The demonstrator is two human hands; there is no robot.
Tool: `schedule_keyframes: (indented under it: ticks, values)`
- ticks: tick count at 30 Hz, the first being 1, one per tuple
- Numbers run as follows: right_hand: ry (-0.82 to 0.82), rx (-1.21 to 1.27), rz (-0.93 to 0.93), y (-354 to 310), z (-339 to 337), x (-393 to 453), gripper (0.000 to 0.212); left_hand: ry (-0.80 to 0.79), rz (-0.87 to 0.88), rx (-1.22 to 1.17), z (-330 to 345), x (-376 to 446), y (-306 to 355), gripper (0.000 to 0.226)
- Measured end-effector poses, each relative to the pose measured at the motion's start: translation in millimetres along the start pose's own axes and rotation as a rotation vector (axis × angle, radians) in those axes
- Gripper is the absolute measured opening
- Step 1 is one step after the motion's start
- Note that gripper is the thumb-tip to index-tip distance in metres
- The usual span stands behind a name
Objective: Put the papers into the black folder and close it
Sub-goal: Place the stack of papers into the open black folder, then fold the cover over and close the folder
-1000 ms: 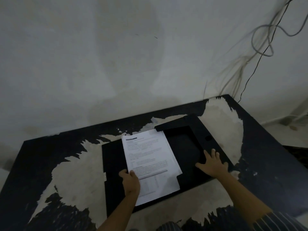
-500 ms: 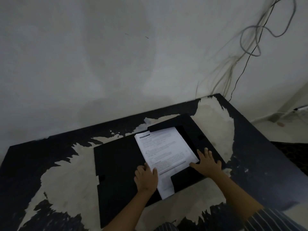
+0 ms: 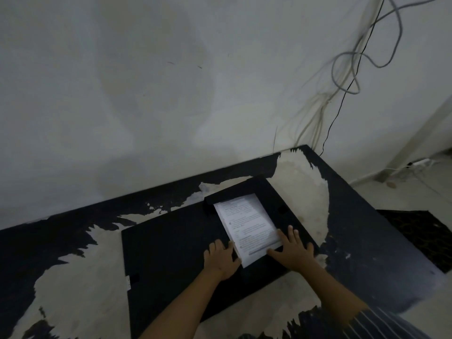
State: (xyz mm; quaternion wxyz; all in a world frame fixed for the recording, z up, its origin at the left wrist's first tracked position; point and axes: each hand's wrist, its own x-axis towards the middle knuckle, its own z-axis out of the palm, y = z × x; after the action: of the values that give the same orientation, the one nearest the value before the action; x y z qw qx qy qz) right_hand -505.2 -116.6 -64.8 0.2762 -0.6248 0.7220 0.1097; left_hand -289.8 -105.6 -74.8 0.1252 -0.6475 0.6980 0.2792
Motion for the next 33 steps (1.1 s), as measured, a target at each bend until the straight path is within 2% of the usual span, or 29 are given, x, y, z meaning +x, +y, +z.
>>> schedule_keyframes:
  ticks: [6, 10, 13, 16, 19, 22, 24, 29, 33]
  values:
    - [0.044, -0.041, 0.007, -3.5, 8.5, -3.6, 0.085, 0.054, 0.028, -0.052, 12.8, -16.5, -8.2, 0.061]
    - [0.138, -0.024, 0.02, -15.9, 16.7, -5.3, 0.083, 0.163, 0.041, -0.084, 29.7, -44.8, -46.3, 0.051]
    - [0.2, 0.045, 0.043, -38.8, 23.2, -10.2, 0.081, 0.23, -0.059, -0.134, 35.8, -67.5, -89.3, 0.049]
    - [0.209, -0.043, -0.036, -69.4, 38.7, -16.8, 0.075, 0.314, -0.236, -0.224, 38.6, -91.5, -128.0, 0.047]
    - [0.156, -0.135, -0.209, -105.4, 60.1, -26.1, 0.073, 0.4, -0.407, -0.272, 45.4, -114.2, -153.7, 0.045]
    - [0.059, -0.18, -0.434, -134.9, 80.3, -37.9, 0.072, 0.428, -0.507, -0.289, 48.4, -130.3, -165.6, 0.045]
    - [-0.033, -0.208, -0.534, -147.8, 89.8, -45.2, 0.08, 0.439, -0.543, -0.32, 49.4, -137.0, -168.4, 0.045]
    - [-0.18, -0.399, -0.602, -146.9, 84.8, -45.1, 0.122, 0.471, -0.558, -0.378, 50.5, -139.8, -170.8, 0.041]
    - [-0.246, -0.47, -0.651, -141.9, 71.0, -41.4, 0.126, 0.507, -0.573, -0.396, 49.0, -135.3, -175.1, 0.037]
